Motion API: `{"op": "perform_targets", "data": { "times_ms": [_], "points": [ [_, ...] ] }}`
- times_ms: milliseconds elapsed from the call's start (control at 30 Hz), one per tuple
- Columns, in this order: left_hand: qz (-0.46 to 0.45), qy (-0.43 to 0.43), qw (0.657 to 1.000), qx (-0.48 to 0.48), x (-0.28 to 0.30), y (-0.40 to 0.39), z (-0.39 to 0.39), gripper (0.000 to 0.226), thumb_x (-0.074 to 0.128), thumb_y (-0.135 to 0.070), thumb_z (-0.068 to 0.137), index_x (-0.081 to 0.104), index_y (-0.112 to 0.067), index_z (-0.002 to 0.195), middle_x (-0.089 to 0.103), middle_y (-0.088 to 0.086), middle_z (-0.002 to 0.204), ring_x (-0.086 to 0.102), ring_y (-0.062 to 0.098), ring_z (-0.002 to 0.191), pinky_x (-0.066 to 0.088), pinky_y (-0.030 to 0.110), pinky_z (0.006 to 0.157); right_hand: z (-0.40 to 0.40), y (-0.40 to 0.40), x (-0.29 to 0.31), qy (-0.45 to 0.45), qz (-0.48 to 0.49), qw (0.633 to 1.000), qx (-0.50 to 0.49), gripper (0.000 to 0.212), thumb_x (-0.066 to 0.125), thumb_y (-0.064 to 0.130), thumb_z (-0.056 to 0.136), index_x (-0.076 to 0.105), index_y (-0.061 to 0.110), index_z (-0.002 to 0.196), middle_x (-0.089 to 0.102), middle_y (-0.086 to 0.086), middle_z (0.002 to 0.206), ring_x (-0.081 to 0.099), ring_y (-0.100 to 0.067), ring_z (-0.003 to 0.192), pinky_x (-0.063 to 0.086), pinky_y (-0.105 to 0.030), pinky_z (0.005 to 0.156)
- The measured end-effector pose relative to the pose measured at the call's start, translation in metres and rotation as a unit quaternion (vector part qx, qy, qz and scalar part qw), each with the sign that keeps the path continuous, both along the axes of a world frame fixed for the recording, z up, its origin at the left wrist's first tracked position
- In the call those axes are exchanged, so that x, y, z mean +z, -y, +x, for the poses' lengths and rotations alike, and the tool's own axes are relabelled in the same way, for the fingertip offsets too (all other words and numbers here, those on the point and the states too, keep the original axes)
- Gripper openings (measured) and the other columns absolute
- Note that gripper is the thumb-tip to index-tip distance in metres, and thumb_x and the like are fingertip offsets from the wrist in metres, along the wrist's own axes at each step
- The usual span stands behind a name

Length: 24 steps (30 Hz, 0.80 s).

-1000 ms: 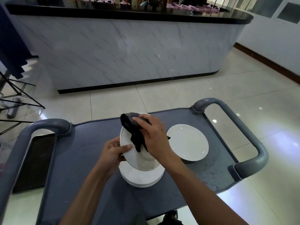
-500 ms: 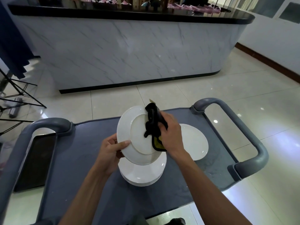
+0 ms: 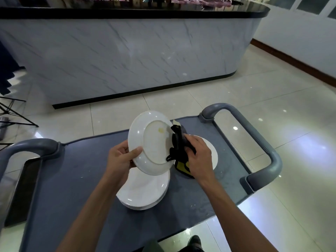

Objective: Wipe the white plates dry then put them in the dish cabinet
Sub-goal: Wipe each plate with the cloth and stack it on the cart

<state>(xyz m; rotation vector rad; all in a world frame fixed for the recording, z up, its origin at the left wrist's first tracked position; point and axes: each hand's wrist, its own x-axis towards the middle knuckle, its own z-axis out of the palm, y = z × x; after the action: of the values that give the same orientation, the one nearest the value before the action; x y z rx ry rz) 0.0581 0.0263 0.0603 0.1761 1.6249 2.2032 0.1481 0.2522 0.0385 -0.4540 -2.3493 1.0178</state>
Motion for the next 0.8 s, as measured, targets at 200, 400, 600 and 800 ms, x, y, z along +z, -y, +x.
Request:
{"op": "perform_targets", "data": {
  "times_ms": [200, 400, 600, 800],
  "points": [
    [-0.150, -0.118, 0.981, 0.023, 0.008, -0.055, 0.001, 0.018, 0.067, -0.003, 0.090, 0.073, -0.011, 0.105, 0.074, 0.015, 0.099, 0.069, 0.037, 0.094, 0.056, 0.050, 0.081, 0.027, -0.052, 0.001, -0.006, -0.002, 1.000, -0.017, 0.041, 0.059, -0.004, 0.091, 0.068, 0.016, 0.126, 0.066, 0.004, 0.117, 0.060, -0.014, 0.109, 0.049, -0.027, 0.098],
    [-0.335, -0.300, 0.892, 0.051, 0.000, -0.114, 0.003, 0.019, 0.069, -0.014, 0.089, 0.073, -0.020, 0.107, 0.071, -0.009, 0.091, 0.066, 0.004, 0.080, 0.046, 0.011, 0.063, 0.048, -0.098, 0.003, -0.029, -0.028, 0.999, -0.023, 0.038, 0.061, 0.000, 0.093, 0.068, 0.018, 0.125, 0.066, 0.007, 0.115, 0.059, -0.004, 0.107, 0.043, -0.013, 0.094],
    [-0.443, -0.428, 0.787, 0.026, -0.016, -0.158, 0.020, 0.010, 0.068, -0.013, 0.091, 0.070, -0.016, 0.099, 0.067, -0.001, 0.074, 0.055, 0.018, 0.057, 0.036, 0.015, 0.053, 0.068, -0.138, 0.002, -0.026, -0.046, 0.998, -0.021, 0.041, 0.061, -0.002, 0.092, 0.068, 0.018, 0.127, 0.065, 0.007, 0.119, 0.060, -0.007, 0.111, 0.046, -0.017, 0.098],
    [-0.514, -0.459, 0.725, 0.010, -0.026, -0.194, 0.042, 0.025, 0.068, -0.001, 0.085, 0.073, -0.014, 0.106, 0.069, 0.011, 0.069, 0.059, 0.038, 0.053, 0.045, 0.032, 0.051, 0.082, -0.167, -0.004, -0.032, -0.048, 0.998, -0.009, 0.044, 0.060, -0.005, 0.090, 0.067, 0.017, 0.127, 0.064, 0.007, 0.119, 0.060, -0.011, 0.111, 0.047, -0.025, 0.100]
  ]
}}
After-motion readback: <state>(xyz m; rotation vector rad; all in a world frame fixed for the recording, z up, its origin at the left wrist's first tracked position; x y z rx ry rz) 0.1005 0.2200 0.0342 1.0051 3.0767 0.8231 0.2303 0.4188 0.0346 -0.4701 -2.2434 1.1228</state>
